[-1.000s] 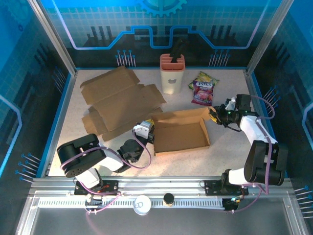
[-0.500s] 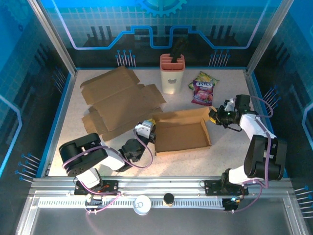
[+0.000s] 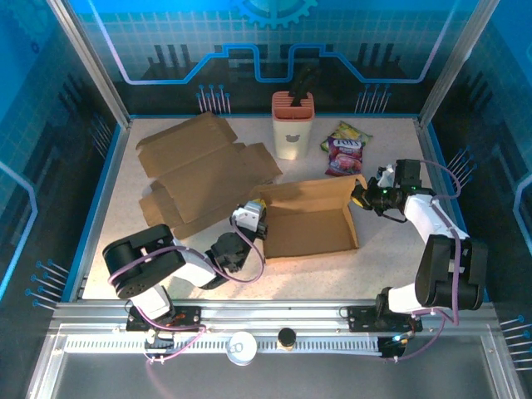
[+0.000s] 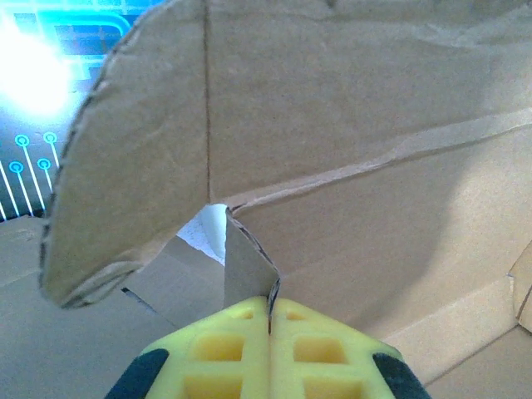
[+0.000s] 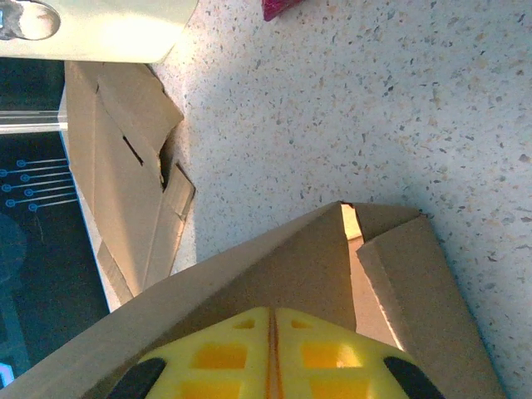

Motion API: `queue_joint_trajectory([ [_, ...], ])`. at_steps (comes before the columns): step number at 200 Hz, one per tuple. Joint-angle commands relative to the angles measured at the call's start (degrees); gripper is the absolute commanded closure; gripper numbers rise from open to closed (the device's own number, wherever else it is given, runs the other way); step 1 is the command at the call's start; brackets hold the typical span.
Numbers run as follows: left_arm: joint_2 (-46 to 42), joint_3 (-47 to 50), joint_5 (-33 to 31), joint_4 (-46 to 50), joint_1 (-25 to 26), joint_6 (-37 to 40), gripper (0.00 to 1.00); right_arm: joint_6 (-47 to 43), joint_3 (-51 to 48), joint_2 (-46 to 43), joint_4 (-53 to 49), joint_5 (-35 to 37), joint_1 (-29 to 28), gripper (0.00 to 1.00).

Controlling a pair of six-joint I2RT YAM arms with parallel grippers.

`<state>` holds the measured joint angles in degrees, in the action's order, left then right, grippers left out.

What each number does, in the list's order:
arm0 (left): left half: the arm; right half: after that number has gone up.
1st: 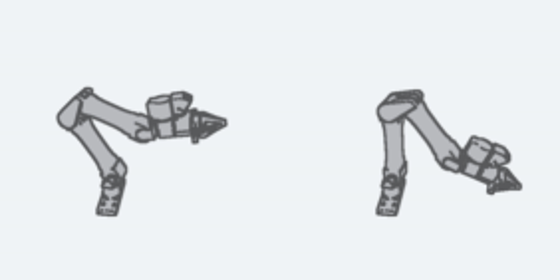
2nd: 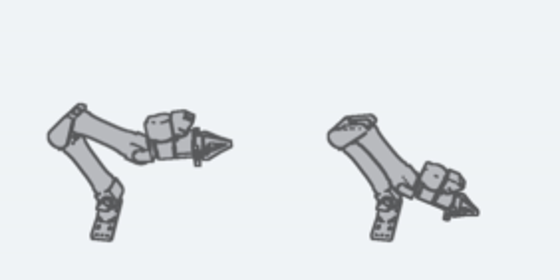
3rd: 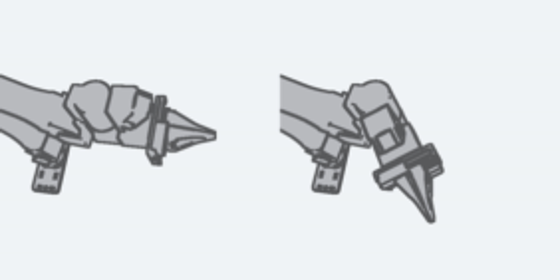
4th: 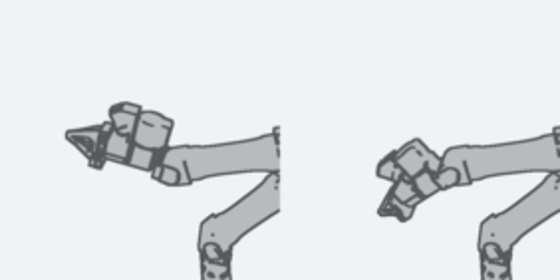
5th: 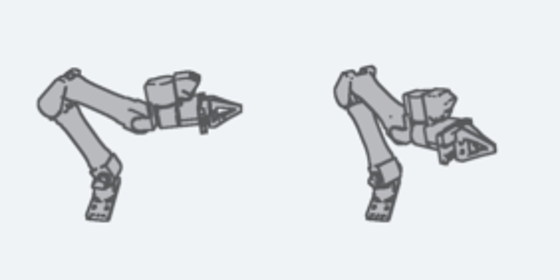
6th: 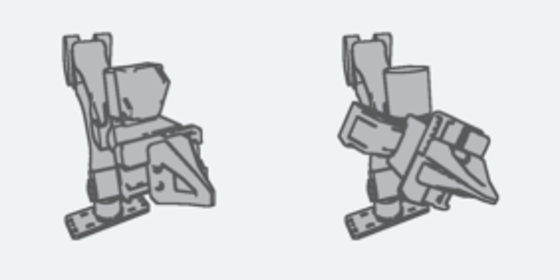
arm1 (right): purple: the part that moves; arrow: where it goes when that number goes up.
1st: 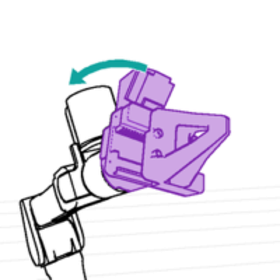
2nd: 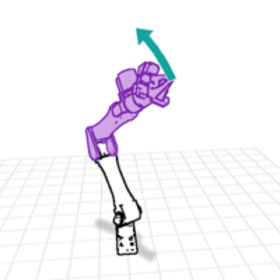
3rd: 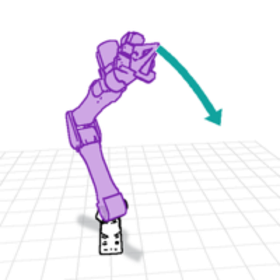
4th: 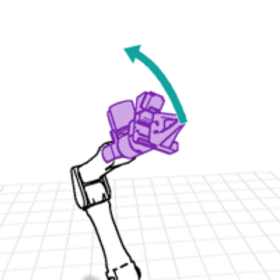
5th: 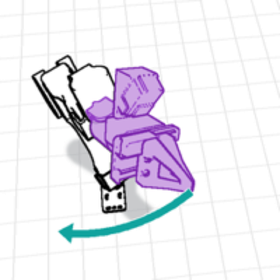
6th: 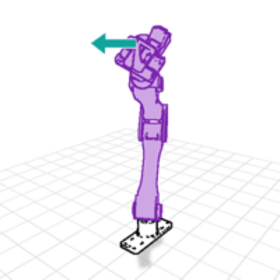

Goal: Fold the paper box

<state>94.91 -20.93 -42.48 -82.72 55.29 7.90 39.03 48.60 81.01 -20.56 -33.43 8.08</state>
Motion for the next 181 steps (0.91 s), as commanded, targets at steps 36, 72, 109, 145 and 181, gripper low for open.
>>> queue_joint_trajectory([
  [36, 1.8, -2.7, 3.5, 2.3, 0.5, 2.8, 1.00, 1.5, 0.3, -0.2, 0.5, -2.8, -3.4, 0.91],
  [72, 2.9, -2.0, 6.8, 2.4, 0.7, 2.0, 1.00, -0.5, -2.5, -0.2, 0.6, -0.5, -3.4, 0.91],
  [109, 3.7, 0.4, 5.7, 2.4, 1.5, 2.6, 1.00, -2.4, -4.6, -1.5, -0.8, 3.9, -3.3, 0.91],
  [145, 4.1, 1.4, 3.9, 2.4, 2.9, 3.9, 1.00, -2.8, -6.3, -6.0, -3.6, 8.7, -3.2, 0.91],
  [181, 5.4, 0.9, 0.4, 2.4, 4.7, 6.5, 1.00, -2.0, -9.2, -13.2, -6.9, 14.5, -0.8, 0.79],
])
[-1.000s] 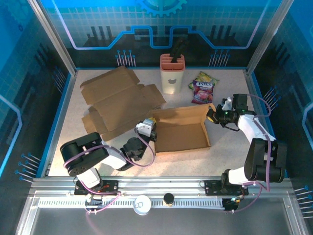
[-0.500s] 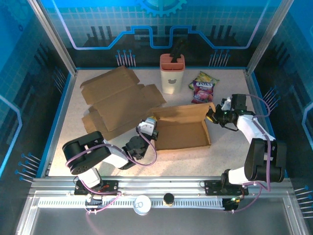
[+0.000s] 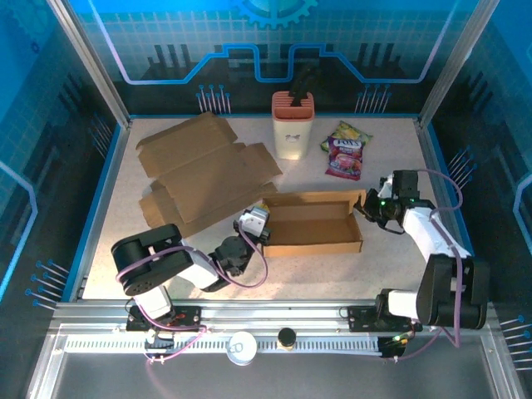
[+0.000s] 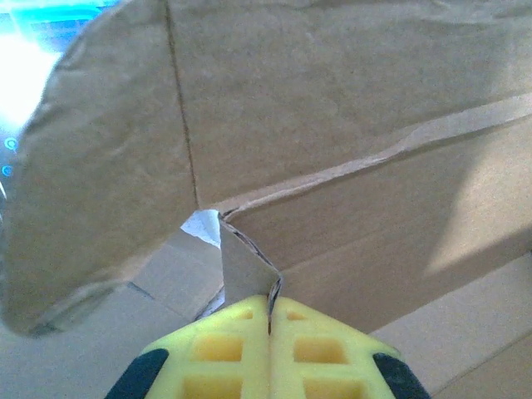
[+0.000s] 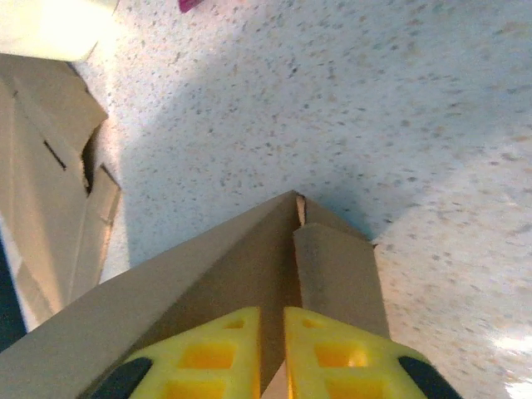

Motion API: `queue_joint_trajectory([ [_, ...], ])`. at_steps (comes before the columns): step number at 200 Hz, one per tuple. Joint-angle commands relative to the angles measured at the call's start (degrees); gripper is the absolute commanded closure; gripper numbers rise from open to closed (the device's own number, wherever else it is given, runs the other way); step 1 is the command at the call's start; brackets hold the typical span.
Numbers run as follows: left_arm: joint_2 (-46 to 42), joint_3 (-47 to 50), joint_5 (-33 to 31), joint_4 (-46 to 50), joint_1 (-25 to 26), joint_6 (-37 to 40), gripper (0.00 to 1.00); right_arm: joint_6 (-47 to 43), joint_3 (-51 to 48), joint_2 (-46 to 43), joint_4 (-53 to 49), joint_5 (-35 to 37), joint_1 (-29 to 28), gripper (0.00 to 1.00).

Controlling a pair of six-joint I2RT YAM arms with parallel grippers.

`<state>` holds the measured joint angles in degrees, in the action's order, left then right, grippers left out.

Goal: Fold the paper box

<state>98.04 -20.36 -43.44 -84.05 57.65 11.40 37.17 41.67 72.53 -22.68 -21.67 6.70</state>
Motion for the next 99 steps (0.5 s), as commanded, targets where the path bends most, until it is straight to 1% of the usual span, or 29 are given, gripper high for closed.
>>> queue_joint_trajectory([
  [1, 2.3, 0.3, 1.3, 3.7, 2.4, 3.1, 1.00, -0.1, -2.4, -4.9, -4.8, 2.8, 0.7, 0.78],
  [15, 2.5, 0.2, 0.5, 3.7, 2.6, 3.4, 1.00, 0.5, -3.8, -7.4, -5.6, 3.7, 2.8, 0.71],
  [40, 2.6, 0.0, -0.9, 3.7, 2.9, 3.7, 1.00, 1.6, -5.3, -11.9, -7.3, 3.9, 6.3, 0.65],
  [56, 2.7, -0.3, -1.3, 3.7, 3.2, 4.2, 1.00, 2.8, -5.0, -16.1, -9.3, 4.9, 7.0, 0.62],
  [73, 3.1, -0.8, -2.1, 3.7, 3.6, 5.0, 1.00, 4.7, -4.1, -20.2, -11.7, 6.5, 7.1, 0.59],
  [99, 3.3, -1.3, -3.1, 3.7, 3.8, 5.2, 1.00, 8.6, -3.5, -26.1, -15.4, 10.2, 7.5, 0.58],
])
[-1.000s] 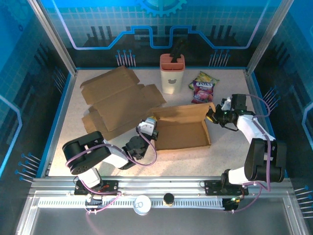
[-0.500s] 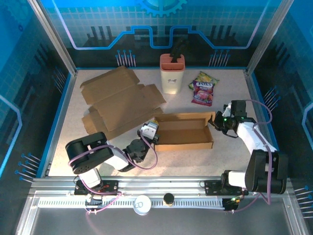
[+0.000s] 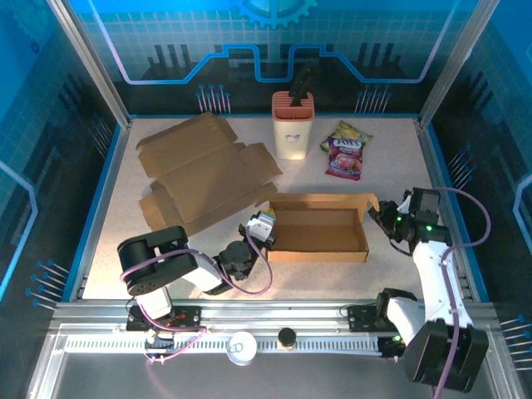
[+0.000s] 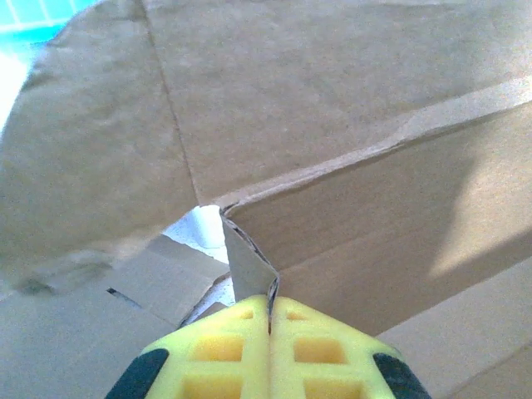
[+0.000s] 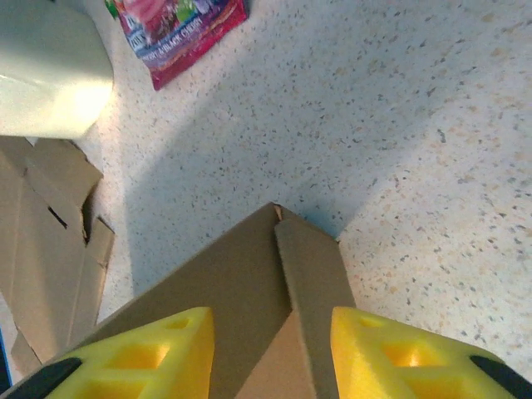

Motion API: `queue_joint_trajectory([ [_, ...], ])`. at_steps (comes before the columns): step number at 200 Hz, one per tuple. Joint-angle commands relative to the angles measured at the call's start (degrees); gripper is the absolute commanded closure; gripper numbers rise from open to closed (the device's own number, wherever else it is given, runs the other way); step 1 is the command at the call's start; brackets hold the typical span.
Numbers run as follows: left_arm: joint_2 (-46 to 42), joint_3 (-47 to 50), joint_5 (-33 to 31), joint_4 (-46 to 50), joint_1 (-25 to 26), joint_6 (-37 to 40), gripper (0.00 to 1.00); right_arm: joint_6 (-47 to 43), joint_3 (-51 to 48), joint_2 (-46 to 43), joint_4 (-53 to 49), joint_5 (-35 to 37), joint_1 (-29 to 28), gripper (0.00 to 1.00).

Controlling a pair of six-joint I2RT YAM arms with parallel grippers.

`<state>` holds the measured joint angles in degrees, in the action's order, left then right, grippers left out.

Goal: Fold the paper box

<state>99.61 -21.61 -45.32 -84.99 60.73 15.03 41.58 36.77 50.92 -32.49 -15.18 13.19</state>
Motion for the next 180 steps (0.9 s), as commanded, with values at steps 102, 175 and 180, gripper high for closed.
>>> queue_joint_trajectory([
  [102, 2.7, -1.1, -3.2, 4.7, 1.1, 2.1, 1.00, 23.2, 12.1, -21.3, -13.8, 7.9, -7.3, 0.54],
  [175, 3.8, -2.3, -4.8, 4.7, 1.7, 3.0, 1.00, 44.1, 13.3, -10.2, -0.2, 32.1, -48.1, 0.43],
  [180, 3.7, -2.4, -4.8, 4.7, 1.7, 3.1, 1.00, 44.5, 13.2, -8.8, 0.3, 33.5, -49.6, 0.43],
])
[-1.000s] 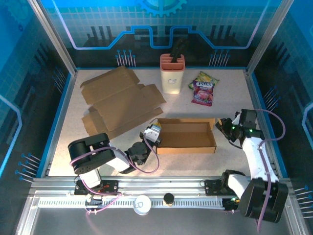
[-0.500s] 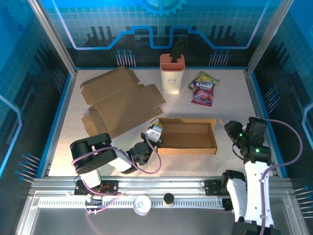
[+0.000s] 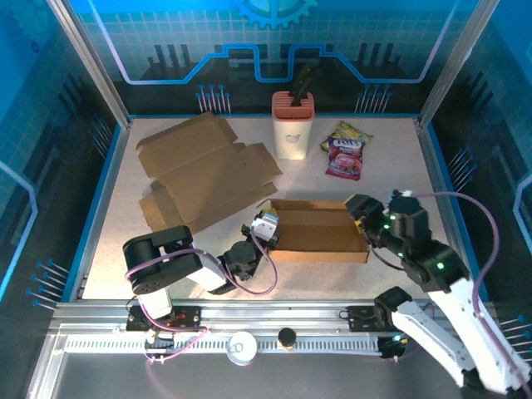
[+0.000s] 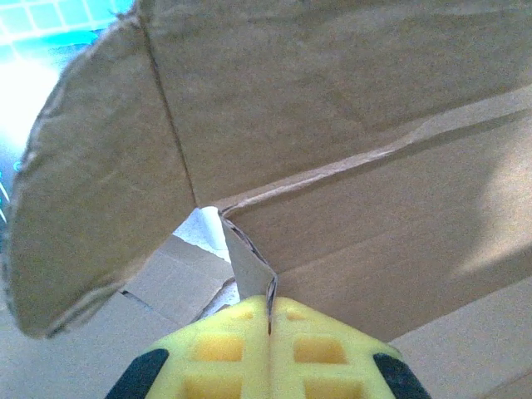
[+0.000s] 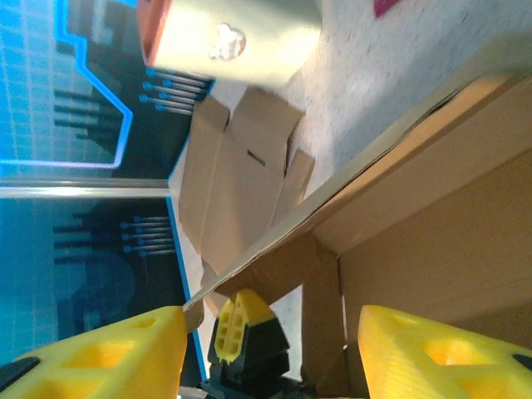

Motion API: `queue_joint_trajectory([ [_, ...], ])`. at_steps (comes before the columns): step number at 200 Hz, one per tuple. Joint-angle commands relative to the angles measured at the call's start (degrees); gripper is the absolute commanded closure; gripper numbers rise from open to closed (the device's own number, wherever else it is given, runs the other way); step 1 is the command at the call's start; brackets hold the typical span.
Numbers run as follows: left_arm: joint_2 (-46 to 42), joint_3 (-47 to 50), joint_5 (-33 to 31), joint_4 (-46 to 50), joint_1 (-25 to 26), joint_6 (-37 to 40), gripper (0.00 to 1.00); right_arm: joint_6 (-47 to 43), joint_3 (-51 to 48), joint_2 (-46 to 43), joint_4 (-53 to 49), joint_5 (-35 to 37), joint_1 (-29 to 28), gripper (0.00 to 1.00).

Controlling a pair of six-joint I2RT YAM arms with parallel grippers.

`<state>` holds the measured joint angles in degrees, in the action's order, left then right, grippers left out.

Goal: Fold the paper box

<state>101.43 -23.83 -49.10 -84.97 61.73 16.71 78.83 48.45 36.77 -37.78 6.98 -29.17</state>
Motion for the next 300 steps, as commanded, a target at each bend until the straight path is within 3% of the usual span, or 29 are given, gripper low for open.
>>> queue_joint_trajectory([
  [1, 1.9, -0.1, -1.1, 4.6, 0.7, 1.4, 1.00, 7.4, 1.6, 5.6, 5.7, 11.6, -7.4, 0.43],
  [25, 1.7, -0.2, -1.2, 4.6, 0.8, 1.6, 1.00, 9.9, 3.5, 10.7, 9.2, 13.9, -10.3, 0.44],
  [70, 1.4, -0.3, -1.3, 4.6, 0.9, 2.2, 1.00, 11.5, 4.3, 15.9, 11.7, 14.5, -9.6, 0.46],
  [91, 1.4, -0.4, -1.5, 4.6, 1.0, 2.2, 1.00, 12.0, 4.5, 18.1, 11.8, 11.1, -7.6, 0.50],
  [159, 1.1, 0.0, -2.0, 4.6, 1.3, 2.3, 0.97, 13.0, 0.0, 16.2, 12.3, 7.7, -6.3, 0.89],
  [204, -0.3, 0.3, -2.2, 4.6, 1.7, 2.8, 0.91, 14.1, -2.3, 15.1, 12.7, 6.7, -6.3, 1.00],
  [233, -1.5, 1.1, -2.6, 4.6, 2.8, 3.0, 0.79, 15.0, -3.7, 14.3, 13.1, 7.0, -6.3, 1.00],
  [259, -2.8, 2.6, -4.6, 4.6, 4.5, 3.2, 0.58, 15.7, -4.4, 13.7, 13.5, 6.9, -6.3, 1.00],
  [300, -6.0, 5.2, -6.3, 4.6, 7.1, 2.1, 0.40, 16.1, -5.3, 13.0, 13.2, 7.2, -6.4, 1.00],
])
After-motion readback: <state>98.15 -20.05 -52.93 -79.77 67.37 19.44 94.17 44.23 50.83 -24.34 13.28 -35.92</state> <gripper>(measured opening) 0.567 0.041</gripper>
